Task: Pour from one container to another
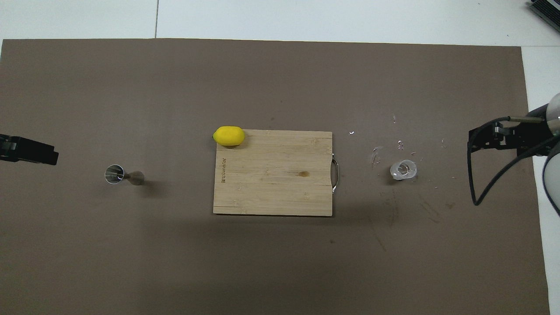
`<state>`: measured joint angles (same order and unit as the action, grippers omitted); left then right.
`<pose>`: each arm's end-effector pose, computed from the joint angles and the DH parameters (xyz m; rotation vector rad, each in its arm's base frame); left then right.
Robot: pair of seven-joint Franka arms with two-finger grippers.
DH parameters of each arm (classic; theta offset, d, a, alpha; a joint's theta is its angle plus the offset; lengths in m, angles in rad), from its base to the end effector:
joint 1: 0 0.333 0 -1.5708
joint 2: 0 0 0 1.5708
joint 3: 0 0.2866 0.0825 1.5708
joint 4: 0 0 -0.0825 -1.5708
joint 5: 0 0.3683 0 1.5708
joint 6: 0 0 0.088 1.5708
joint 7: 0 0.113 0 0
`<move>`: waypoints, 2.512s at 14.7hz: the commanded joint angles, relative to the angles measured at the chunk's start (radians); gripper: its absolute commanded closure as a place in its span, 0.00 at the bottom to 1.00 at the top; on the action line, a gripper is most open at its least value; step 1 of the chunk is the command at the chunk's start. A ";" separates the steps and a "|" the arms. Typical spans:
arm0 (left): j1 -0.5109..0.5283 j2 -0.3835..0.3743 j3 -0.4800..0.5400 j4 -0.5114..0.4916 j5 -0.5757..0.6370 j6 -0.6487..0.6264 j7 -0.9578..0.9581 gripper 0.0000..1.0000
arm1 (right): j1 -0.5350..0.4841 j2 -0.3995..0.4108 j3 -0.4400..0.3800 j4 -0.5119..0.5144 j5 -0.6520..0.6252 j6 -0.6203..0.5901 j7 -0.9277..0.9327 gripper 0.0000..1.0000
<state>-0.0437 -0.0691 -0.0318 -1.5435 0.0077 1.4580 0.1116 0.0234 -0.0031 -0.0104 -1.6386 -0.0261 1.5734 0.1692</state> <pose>0.5059 -0.0379 0.6277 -3.1184 0.2912 0.0260 0.5353 0.0040 0.5602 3.0993 -0.2412 -0.0925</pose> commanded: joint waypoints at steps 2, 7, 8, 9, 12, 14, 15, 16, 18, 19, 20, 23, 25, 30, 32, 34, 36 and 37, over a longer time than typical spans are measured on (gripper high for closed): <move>0.005 -0.011 0.003 -0.003 -0.009 0.005 -0.003 0.00 | -0.011 -0.020 0.004 -0.023 0.018 0.013 0.010 0.00; 0.004 -0.015 0.007 -0.024 -0.008 0.025 -0.001 0.00 | -0.011 -0.020 0.004 -0.023 0.018 0.004 0.010 0.00; 0.004 -0.023 0.007 -0.036 -0.008 0.053 0.000 0.00 | -0.011 -0.020 0.004 -0.023 0.018 0.007 0.010 0.00; 0.004 -0.023 0.007 -0.039 -0.006 0.083 -0.003 0.00 | -0.011 -0.020 0.004 -0.023 0.018 0.005 0.010 0.00; 0.004 -0.023 0.012 -0.058 -0.006 0.168 -0.004 0.00 | -0.010 -0.020 0.006 -0.023 0.018 0.007 0.010 0.00; -0.005 -0.049 0.010 -0.137 -0.005 0.276 0.002 0.00 | -0.011 -0.020 0.004 -0.023 0.018 0.005 0.010 0.00; -0.007 -0.072 0.010 -0.197 -0.005 0.353 0.005 0.00 | -0.011 -0.020 0.004 -0.023 0.018 0.007 0.010 0.00; -0.013 -0.101 0.007 -0.281 -0.005 0.446 0.005 0.00 | -0.011 -0.020 0.004 -0.023 0.018 0.005 0.010 0.00; -0.041 -0.153 0.003 -0.456 -0.005 0.655 0.010 0.00 | -0.011 -0.020 0.004 -0.023 0.018 0.005 0.010 0.00; -0.044 -0.149 0.003 -0.501 -0.005 0.723 0.010 0.00 | -0.010 -0.020 0.004 -0.023 0.018 0.005 0.010 0.00; -0.042 -0.141 0.003 -0.509 -0.005 0.735 0.016 0.00 | -0.010 -0.020 0.004 -0.023 0.018 0.005 0.010 0.00; -0.044 -0.144 0.001 -0.494 -0.006 0.619 0.016 0.00 | -0.010 -0.020 0.006 -0.023 0.018 0.005 0.009 0.00; -0.045 -0.149 0.000 -0.497 -0.009 0.599 0.055 0.00 | -0.011 -0.020 0.006 -0.023 0.018 0.004 0.009 0.00; -0.064 -0.150 0.001 -0.481 -0.136 0.507 0.095 0.00 | -0.010 -0.020 0.006 -0.023 0.018 0.005 0.009 0.00; -0.024 -0.155 0.016 -0.492 -0.317 0.510 0.275 0.00 | -0.010 -0.020 0.004 -0.023 0.018 0.005 0.009 0.00; 0.083 -0.147 0.015 -0.494 -0.446 0.510 0.606 0.00 | -0.010 -0.020 0.006 -0.023 0.018 0.005 0.009 0.00; 0.155 -0.138 0.015 -0.495 -0.558 0.498 0.809 0.00 | -0.010 -0.020 0.006 -0.023 0.018 0.004 0.009 0.00; 0.175 -0.123 0.015 -0.494 -0.601 0.478 0.882 0.00 | -0.010 -0.020 0.006 -0.023 0.018 0.004 0.009 0.00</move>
<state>0.0827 -0.1952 -0.0108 -2.0207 -0.5070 1.9645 0.8271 0.0227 -0.0031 -0.0100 -1.6389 -0.0261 1.5730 0.1692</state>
